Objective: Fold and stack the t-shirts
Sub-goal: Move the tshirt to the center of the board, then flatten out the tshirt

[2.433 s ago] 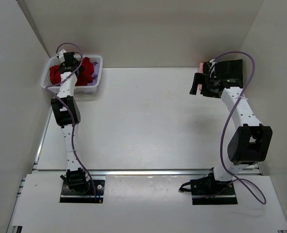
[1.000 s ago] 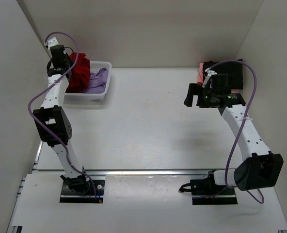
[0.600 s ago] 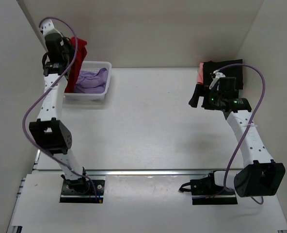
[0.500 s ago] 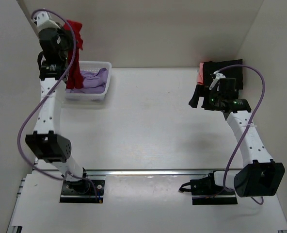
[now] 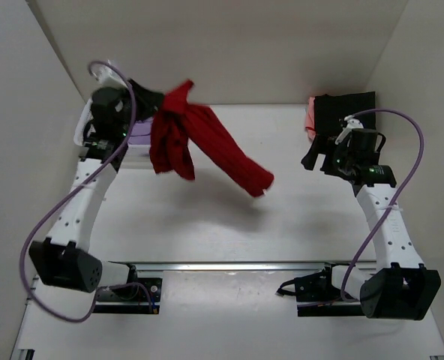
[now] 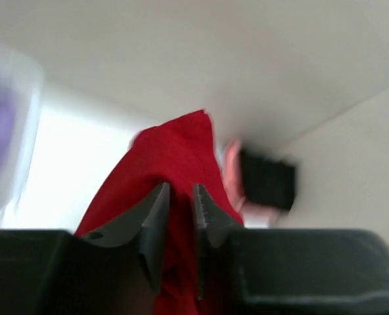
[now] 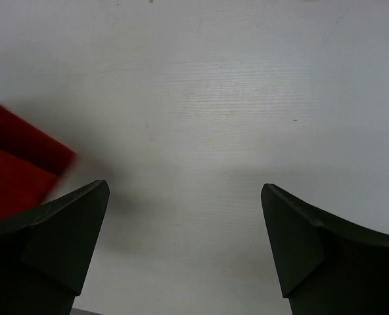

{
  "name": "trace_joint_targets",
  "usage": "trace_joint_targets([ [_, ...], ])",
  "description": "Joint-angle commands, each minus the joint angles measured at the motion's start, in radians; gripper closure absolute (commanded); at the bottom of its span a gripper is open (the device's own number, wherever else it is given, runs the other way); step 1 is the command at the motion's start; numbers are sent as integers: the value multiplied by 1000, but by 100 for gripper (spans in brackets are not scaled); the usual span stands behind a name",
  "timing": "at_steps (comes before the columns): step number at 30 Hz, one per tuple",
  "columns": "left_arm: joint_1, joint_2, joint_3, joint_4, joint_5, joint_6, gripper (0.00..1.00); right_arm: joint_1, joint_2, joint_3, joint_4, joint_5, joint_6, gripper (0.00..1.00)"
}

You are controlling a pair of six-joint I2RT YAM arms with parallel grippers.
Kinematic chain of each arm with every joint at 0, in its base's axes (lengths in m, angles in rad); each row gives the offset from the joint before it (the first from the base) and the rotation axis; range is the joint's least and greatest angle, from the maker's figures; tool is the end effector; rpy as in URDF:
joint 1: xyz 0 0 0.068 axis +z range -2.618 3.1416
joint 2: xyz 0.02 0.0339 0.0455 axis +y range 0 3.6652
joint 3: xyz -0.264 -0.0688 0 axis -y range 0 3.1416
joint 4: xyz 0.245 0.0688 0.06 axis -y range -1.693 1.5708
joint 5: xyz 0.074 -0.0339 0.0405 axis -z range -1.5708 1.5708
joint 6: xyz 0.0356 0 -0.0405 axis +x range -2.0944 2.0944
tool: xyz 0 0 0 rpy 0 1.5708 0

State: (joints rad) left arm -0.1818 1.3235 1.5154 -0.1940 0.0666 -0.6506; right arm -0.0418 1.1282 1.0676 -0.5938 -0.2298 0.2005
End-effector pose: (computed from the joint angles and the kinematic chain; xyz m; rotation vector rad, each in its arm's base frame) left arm 0.2887 -0.0555 0.4749 -0.3231 1.5844 -0.7013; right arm 0.2415 -0.0020 0.3310 0.1431 2.2221 0.3427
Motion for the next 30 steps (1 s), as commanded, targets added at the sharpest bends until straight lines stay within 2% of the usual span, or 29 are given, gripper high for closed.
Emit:
trace_joint_targets([
  [1, 51, 65, -294, -94, 183, -199, 65, 14, -5, 5, 69, -9, 0, 1],
  [3, 9, 63, -372, -70, 139, -163, 62, 32, 18, 9, 89, -8, -1, 1],
  [6, -85, 86, -371, -73, 62, -45, 53, 34, 56, 28, 117, -35, -3, 1],
  [9, -91, 118, -392, -65, 76, -41, 47, 80, 106, 38, 138, -60, 17, 1],
  [11, -85, 120, -432, -70, 82, -47, 47, 97, 142, 31, 167, -109, 17, 1],
  [14, -113, 112, -445, -136, -14, 21, 45, 178, 243, 38, 163, -102, 23, 1],
  [16, -146, 117, -445, -148, -53, 57, 41, 229, 294, 35, 147, -86, 22, 1],
  [21, -268, 164, -460, -163, -143, 123, 41, 301, 383, 17, 98, -33, 27, 1],
  [23, -323, 219, -465, -170, -186, 152, 42, 341, 409, -3, 69, 1, 30, 1],
  [27, -364, 342, -489, -162, -269, 144, 43, 391, 467, -18, 6, 56, 19, 2],
  [29, -370, 393, -474, -169, -322, 146, 41, 430, 484, -34, -9, 76, 27, 6],
  [30, -369, 458, -434, -182, -377, 152, 43, 442, 513, -52, -36, 92, 34, 19],
])
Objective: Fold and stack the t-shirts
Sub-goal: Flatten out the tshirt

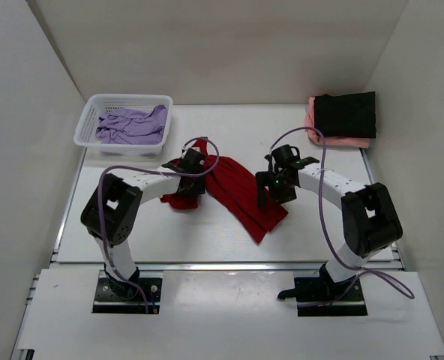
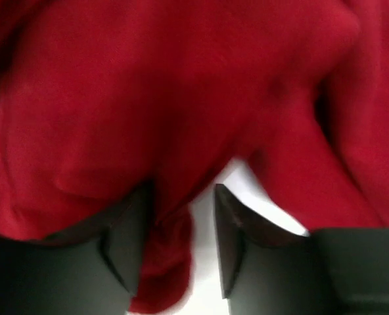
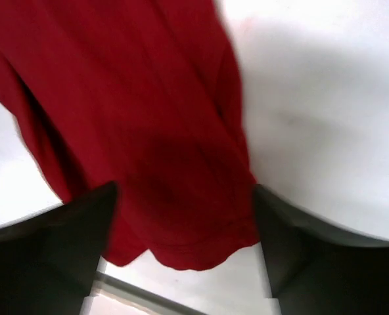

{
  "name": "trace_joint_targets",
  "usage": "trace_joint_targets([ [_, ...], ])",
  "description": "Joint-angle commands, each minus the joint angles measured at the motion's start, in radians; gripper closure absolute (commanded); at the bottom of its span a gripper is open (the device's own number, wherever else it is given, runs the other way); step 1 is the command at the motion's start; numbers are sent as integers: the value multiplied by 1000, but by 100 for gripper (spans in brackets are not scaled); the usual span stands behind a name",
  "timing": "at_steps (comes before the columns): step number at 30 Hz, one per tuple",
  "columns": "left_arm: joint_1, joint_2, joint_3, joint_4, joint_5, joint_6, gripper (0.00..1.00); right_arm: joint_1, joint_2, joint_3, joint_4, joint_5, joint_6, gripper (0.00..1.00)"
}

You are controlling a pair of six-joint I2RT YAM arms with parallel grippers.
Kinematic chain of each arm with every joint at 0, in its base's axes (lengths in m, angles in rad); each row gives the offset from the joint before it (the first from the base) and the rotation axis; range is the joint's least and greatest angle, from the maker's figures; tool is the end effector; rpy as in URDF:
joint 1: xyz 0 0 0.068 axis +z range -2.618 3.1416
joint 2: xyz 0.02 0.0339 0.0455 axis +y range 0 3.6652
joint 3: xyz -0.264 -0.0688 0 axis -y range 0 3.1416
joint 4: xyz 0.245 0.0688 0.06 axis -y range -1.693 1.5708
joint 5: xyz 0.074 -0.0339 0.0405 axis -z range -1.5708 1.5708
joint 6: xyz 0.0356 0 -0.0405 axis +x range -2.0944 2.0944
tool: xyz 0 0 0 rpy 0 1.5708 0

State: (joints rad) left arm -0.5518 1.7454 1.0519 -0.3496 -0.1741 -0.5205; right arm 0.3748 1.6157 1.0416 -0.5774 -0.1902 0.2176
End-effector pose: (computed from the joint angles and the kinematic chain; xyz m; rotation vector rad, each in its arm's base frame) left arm 0.2992 -0.1769 0.1688 -0.0206 2.5974 -0.1635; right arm 0.2902 0.1214 0.1950 -0.2730 2.7520 0.4240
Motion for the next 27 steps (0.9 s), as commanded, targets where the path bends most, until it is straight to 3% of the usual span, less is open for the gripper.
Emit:
trace_joint_targets([
  [1, 12, 66, 36, -35, -149, 20, 48, 23, 29, -38, -58, 41, 25, 31],
  [2, 15, 80, 51, -48, -168, 20, 66, 27, 32, -43, -65, 35, 19, 61],
  [3, 26, 86, 71, -60, -165, 20, 87, 12, 29, -41, -78, 31, 20, 83],
  [4, 41, 86, 79, -65, -156, 13, 93, 10, 24, -45, -87, 35, 35, 99],
  [6, 58, 48, 73, -71, -148, 13, 100, 1, 3, -34, -102, 46, 37, 100],
  [13, 108, -242, 22, -103, -59, 25, 100, -105, -169, 76, -153, 37, 37, 100],
  [19, 154, -525, 62, -167, -96, 68, 100, -241, -316, 205, -182, 46, 10, 100],
  [26, 243, -759, 94, -198, -65, 154, 100, -296, -448, 377, -245, 109, -40, 100],
  [27, 251, -785, 89, -207, -38, 160, 94, -306, -461, 379, -222, 98, -34, 100],
])
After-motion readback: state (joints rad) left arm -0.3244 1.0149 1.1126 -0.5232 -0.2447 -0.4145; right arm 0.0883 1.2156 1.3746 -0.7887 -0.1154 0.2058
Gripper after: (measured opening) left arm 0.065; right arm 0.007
